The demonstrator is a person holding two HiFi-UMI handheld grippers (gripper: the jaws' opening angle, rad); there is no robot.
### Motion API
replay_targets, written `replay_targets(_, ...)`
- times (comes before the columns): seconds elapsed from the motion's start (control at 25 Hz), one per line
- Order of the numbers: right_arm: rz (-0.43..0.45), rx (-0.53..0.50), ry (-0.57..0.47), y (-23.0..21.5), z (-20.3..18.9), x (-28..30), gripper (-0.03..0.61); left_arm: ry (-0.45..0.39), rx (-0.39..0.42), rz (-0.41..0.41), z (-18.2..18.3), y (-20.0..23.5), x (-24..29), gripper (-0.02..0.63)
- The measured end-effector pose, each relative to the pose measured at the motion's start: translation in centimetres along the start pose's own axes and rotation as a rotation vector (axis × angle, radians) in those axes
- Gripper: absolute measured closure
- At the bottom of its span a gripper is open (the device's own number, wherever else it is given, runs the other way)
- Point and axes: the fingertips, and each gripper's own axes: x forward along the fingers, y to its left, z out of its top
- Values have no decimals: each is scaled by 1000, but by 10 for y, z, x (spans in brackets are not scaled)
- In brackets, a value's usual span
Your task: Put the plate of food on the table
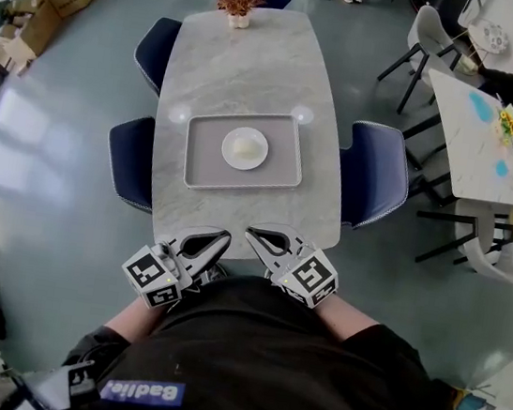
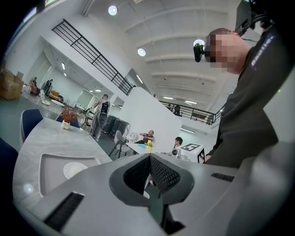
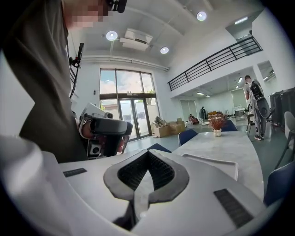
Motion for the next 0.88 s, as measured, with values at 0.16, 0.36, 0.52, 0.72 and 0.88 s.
replay_targets(0.16, 6, -32, -18, 4, 1, 1, 566, 14, 16, -3, -2, -3, -1, 609)
replay_targets(0.36, 23, -28, 0, 9, 1, 2, 566, 16, 16, -3, -4, -2, 0, 609)
replay_targets(0.52, 29, -30, 5, 11, -2, 3, 566, 14, 17, -4, -6, -2, -1, 609)
replay_targets(0.72, 30, -27, 7, 13, -1, 3, 566, 16, 18, -1, -5, -3, -3, 609)
replay_targets(0.88, 32, -26, 9, 14, 0, 3, 566, 15, 16, 3, -4, -4, -4, 609)
